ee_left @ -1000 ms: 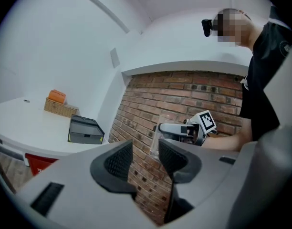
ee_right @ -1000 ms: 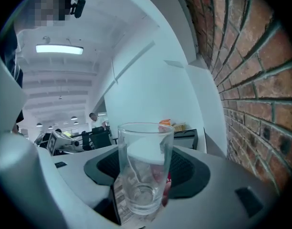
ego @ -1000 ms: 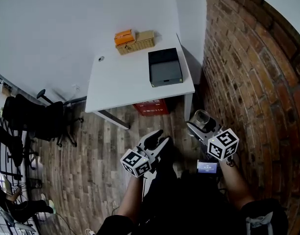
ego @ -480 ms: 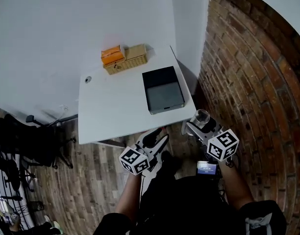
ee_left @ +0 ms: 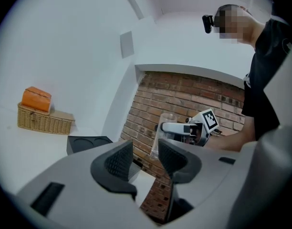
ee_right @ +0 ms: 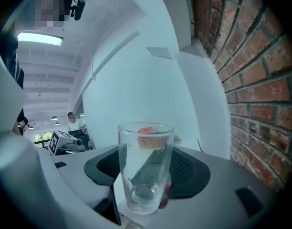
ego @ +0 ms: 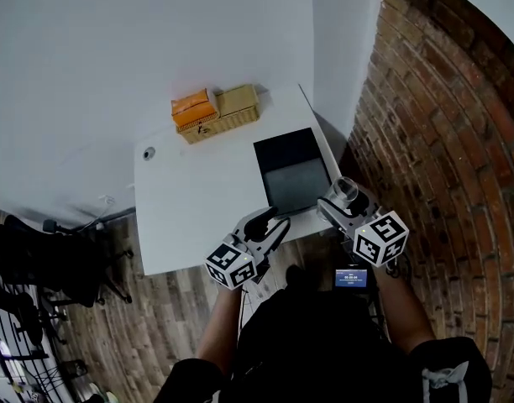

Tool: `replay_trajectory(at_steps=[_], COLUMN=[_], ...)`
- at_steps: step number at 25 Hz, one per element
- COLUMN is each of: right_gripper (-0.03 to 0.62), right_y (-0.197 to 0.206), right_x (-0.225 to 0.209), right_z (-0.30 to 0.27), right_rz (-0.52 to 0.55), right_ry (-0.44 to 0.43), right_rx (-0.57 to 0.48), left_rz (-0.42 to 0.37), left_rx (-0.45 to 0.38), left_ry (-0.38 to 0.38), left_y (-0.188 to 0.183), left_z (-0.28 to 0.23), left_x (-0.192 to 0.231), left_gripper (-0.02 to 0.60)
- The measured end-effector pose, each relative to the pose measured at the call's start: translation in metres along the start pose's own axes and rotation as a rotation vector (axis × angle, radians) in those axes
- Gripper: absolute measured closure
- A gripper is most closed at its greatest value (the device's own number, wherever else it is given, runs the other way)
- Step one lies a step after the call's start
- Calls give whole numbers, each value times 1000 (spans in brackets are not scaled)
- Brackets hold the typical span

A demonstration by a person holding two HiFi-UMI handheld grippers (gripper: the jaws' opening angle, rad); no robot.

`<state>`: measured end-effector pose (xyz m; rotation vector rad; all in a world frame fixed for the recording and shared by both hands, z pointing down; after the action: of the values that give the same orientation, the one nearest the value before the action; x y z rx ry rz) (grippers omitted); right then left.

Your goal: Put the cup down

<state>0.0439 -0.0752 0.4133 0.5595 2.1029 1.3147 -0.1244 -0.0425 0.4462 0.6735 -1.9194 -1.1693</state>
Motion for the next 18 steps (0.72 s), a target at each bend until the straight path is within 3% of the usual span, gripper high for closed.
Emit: replay_trajectory(at_steps=[8,18], right_gripper=[306,306], right_y=[-12,-12], right_x=[-2,-12], right_z=[-27,-28], right_rz=[4,3], right_ry=[11,-2], right_rx=[18,23], left_rz=[13,10], left_rx=[40,42], left_ry=[16,6], left_y=[-6,-6], left_z=[-6,-16], left_x=[28,25], left_gripper=[410,410])
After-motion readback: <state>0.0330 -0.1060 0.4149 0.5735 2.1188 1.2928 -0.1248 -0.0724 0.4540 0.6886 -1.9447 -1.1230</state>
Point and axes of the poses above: the fingertips, and each gripper's own axes: z backward along the fingers, x to its left, y out of its underside, the point moved 4 cm from there along z, backward along the fingers, and after that the axes turned 10 degrees about x, right-handed, at the moved point
